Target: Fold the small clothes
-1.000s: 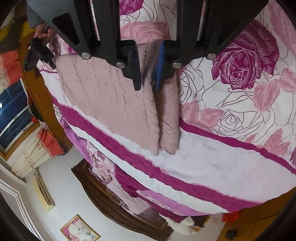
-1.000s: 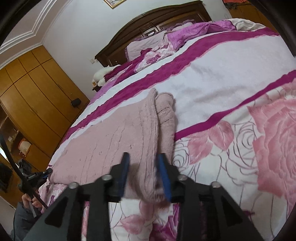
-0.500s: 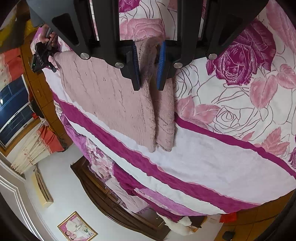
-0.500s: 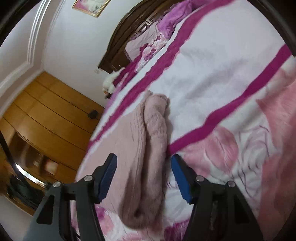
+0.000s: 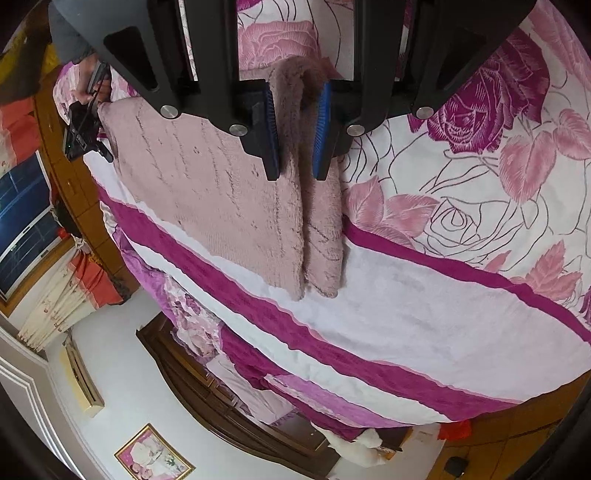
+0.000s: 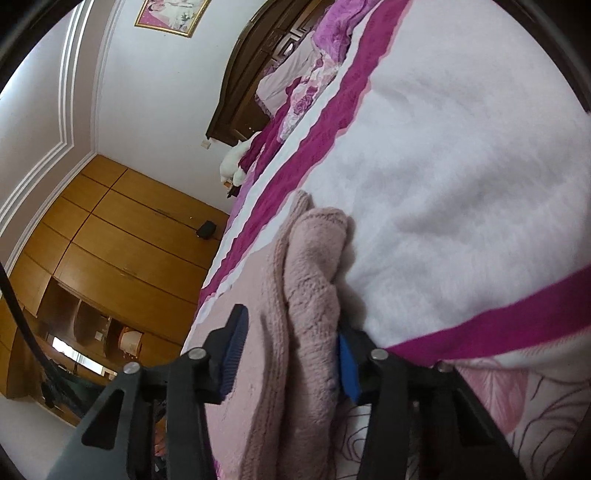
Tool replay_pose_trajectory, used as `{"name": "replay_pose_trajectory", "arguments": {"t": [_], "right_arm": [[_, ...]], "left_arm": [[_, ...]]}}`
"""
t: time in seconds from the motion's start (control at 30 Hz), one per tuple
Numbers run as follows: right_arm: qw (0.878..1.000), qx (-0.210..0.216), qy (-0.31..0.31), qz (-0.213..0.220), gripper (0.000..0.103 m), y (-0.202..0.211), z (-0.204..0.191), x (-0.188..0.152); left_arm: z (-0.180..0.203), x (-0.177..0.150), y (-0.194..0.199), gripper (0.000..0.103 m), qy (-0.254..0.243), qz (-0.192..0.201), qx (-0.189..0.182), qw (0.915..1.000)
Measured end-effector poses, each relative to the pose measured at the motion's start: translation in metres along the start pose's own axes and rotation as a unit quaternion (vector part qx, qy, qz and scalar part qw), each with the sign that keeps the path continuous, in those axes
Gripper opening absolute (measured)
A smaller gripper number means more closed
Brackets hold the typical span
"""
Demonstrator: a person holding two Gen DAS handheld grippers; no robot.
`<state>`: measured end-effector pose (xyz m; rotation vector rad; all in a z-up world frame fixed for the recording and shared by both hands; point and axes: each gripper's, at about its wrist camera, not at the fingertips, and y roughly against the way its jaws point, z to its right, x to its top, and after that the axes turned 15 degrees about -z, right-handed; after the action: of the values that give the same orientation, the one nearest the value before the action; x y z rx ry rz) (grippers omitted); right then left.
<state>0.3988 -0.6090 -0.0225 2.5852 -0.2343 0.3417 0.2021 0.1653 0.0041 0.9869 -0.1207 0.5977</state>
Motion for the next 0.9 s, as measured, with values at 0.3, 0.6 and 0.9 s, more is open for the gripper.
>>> {"name": "replay_pose_trajectory", "arguments": {"t": [0.3, 0.6, 0.9], "right_arm": [[0.999, -0.029, -0.013, -0.003, 0.015, -0.004, 0.0, 0.004], [0.996, -0.081, -0.041, 0.007, 0.013, 0.004, -0.035, 0.003], [0.985, -0.173, -0.021, -0.009, 0.013, -0.002, -0.129, 0.021]], "left_arm": [[0.004, 0.002, -0.008, 0.0, -0.014, 0.001, 0.021, 0.9997], [0.008, 0.015, -0.003, 0.0, -0.018, 0.009, 0.015, 0.9997], [0.008, 0.018, 0.018, 0.0, -0.032, 0.024, 0.005, 0.9992]]}}
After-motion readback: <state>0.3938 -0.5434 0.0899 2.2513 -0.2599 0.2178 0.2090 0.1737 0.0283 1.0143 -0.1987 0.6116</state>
